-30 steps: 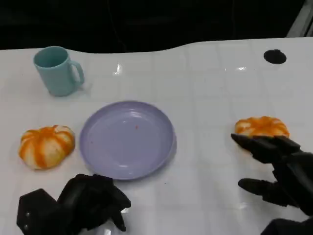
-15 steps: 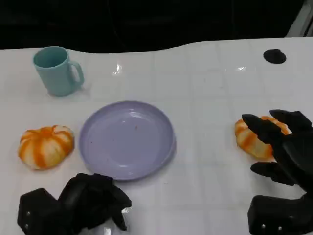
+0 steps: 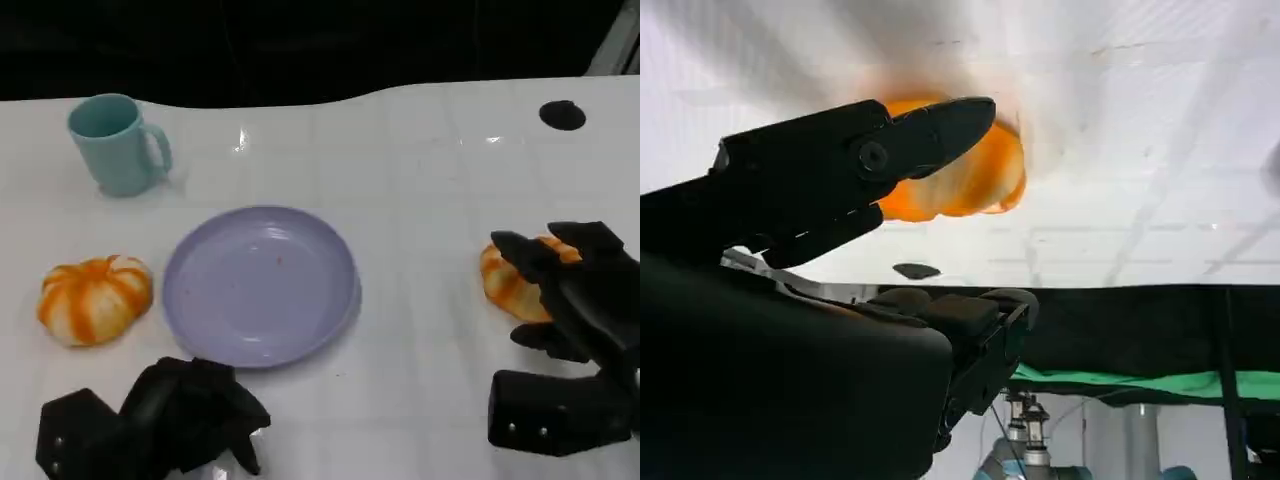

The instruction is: Grasp the bread from the table and place it into the plate.

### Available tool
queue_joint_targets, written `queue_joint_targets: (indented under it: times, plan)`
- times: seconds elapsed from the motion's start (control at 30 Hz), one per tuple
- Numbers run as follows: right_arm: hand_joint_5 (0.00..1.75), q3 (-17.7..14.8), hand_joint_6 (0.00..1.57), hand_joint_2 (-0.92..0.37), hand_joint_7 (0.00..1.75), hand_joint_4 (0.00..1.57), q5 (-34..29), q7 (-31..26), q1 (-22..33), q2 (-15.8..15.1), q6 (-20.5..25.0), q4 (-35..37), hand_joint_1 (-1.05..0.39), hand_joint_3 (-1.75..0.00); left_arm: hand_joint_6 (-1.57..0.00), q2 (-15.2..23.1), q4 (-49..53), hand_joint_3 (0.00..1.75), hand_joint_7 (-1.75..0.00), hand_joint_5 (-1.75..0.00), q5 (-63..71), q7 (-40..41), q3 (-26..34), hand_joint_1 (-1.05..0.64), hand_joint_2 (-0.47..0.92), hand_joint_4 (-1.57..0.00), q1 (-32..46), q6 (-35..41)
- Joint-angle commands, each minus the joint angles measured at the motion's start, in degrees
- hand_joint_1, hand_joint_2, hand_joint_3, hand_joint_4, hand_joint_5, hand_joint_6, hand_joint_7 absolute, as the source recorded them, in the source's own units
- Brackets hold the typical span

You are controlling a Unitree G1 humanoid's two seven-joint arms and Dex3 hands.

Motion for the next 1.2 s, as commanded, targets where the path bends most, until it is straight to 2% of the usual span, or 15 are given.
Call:
queue_joint_targets:
  times: [0.03, 0.4, 0.5, 0.6, 0.73, 0.83, 0.87, 0.9, 0.97, 1.03, 1.07, 1.1, 1.13, 1.17, 1.2]
  plan:
    - [0.44, 1.34, 0.30, -0.84, 0.00, 0.00, 0.76, -1.44, -3.49, -0.20, 1.23, 5.46, -0.51, 0.00, -1.56, 0.53, -1.23, 0.01, -0.52, -1.01, 0.00, 0.19, 0.16, -1.05, 0.81, -1.45, 0.74, 0.26]
    - [0.38, 5.04, 0.28, -0.86, 0.01, 0.02, 2.62, -3.73, -10.08, 0.53, 2.14, 18.40, -0.52, -0.01, -1.56, 0.53, -2.44, 0.00, -0.52, -1.01, 0.25, 0.53, -0.10, -1.05, 0.81, -1.46, 1.43, 0.49]
    - [0.36, 6.22, 0.32, -0.87, 0.02, 0.09, 2.74, -4.66, -11.59, 0.61, 1.72, 22.38, -0.52, -0.01, -1.56, 0.58, -2.50, 0.01, -0.52, -1.01, 0.41, 0.74, -0.13, -1.05, 0.81, -1.46, 1.46, 0.54]
    - [0.25, 7.36, 0.42, -0.88, 0.02, 0.27, 3.12, -6.27, -13.05, 0.69, 0.77, 26.13, -0.51, 0.00, -1.56, 0.54, -2.39, 0.01, -0.52, -1.02, 0.24, 0.66, -0.11, -1.05, 0.81, -1.46, 1.42, 0.58]
    - [0.14, 7.58, 0.74, -0.92, 0.06, 0.73, 5.27, -8.28, -14.97, 1.23, -1.70, 31.11, -0.37, -0.02, -1.56, 0.45, -2.45, 0.01, -0.52, -1.02, 0.27, 0.79, -0.17, -1.05, 0.82, -1.46, 1.47, 0.42]
    - [0.21, 7.07, 1.02, -0.92, 0.13, 1.04, 7.73, -11.21, -15.72, 1.31, -5.60, 34.09, -0.26, -0.05, -1.56, 0.42, -2.70, 0.01, -0.53, -1.02, 0.36, 0.97, -0.26, -1.05, 0.82, -1.46, 1.56, 0.58]
    - [0.39, 7.03, 1.13, -0.92, 0.12, 1.10, 8.36, -11.96, -15.93, 1.33, -6.50, 34.88, -0.22, -0.06, -1.56, 0.43, -2.76, 0.01, -0.53, -1.02, 0.43, 1.06, -0.31, -1.05, 0.82, -1.46, 1.59, 0.61]
    - [0.64, 7.27, 1.19, -0.92, 0.09, 1.04, 8.53, -13.19, -16.16, 1.24, -7.47, 35.70, -0.20, -0.06, -1.56, 0.45, -2.80, 0.01, -0.53, -1.03, 0.54, 1.16, -0.36, -1.05, 0.82, -1.46, 1.61, 0.57]
    - [1.49, 8.21, 1.26, -0.91, 0.05, 0.94, 8.08, -15.78, -16.67, 0.90, -8.92, 37.08, -0.18, -0.04, -1.56, 0.46, -2.67, 0.01, -0.53, -1.03, 0.69, 1.26, -0.45, -1.05, 0.82, -1.46, 1.54, 0.41]
    - [1.68, 8.92, 1.26, -0.91, 0.03, 0.94, 7.61, -18.89, -17.06, 0.76, -10.01, 38.16, -0.17, -0.03, -1.56, 0.44, -2.46, 0.01, -0.54, -1.03, 0.48, 1.05, -0.45, -1.05, 0.82, -1.46, 1.42, 0.35]
    - [1.71, 9.14, 1.25, -0.89, 0.28, 0.92, 7.57, -20.59, -17.23, 0.77, -10.59, 38.66, -0.17, -0.12, -1.56, 0.42, -2.45, 0.01, -0.54, -1.03, 0.39, 1.00, -0.45, -1.05, 0.82, -1.46, 1.39, 0.42]
    - [1.73, 9.41, 0.90, -0.81, 1.13, 0.88, 7.55, -22.17, -17.42, 0.79, -11.07, 39.18, -0.17, -0.34, -1.56, 0.39, -2.43, 0.01, -0.54, -1.03, 0.36, 1.01, -0.45, -1.05, 0.82, -1.45, 1.38, 0.46]
    - [1.74, 9.72, 0.79, -0.72, 1.43, 0.87, 7.45, -23.63, -17.65, 0.82, -11.35, 39.68, -0.17, -0.52, -1.56, 0.35, -2.41, 0.01, -0.54, -1.03, 0.30, 0.99, -0.43, -1.05, 0.82, -1.45, 1.36, 0.49]
    - [1.74, 9.93, 0.73, -0.61, 1.62, 0.87, 7.45, -24.83, -17.89, 0.89, -11.57, 40.08, -0.17, -0.74, -1.55, 0.33, -2.38, 0.01, -0.54, -1.03, 0.22, 0.94, -0.42, -1.05, 0.82, -1.46, 1.32, 0.58]
    - [1.74, 10.10, 0.71, -0.56, 1.68, 0.87, 7.54, -25.58, -18.10, 0.95, -11.72, 40.39, -0.17, -0.81, -1.55, 0.31, -2.35, 0.01, -0.54, -1.03, 0.16, 0.90, -0.41, -1.05, 0.82, -1.46, 1.29, 0.63]
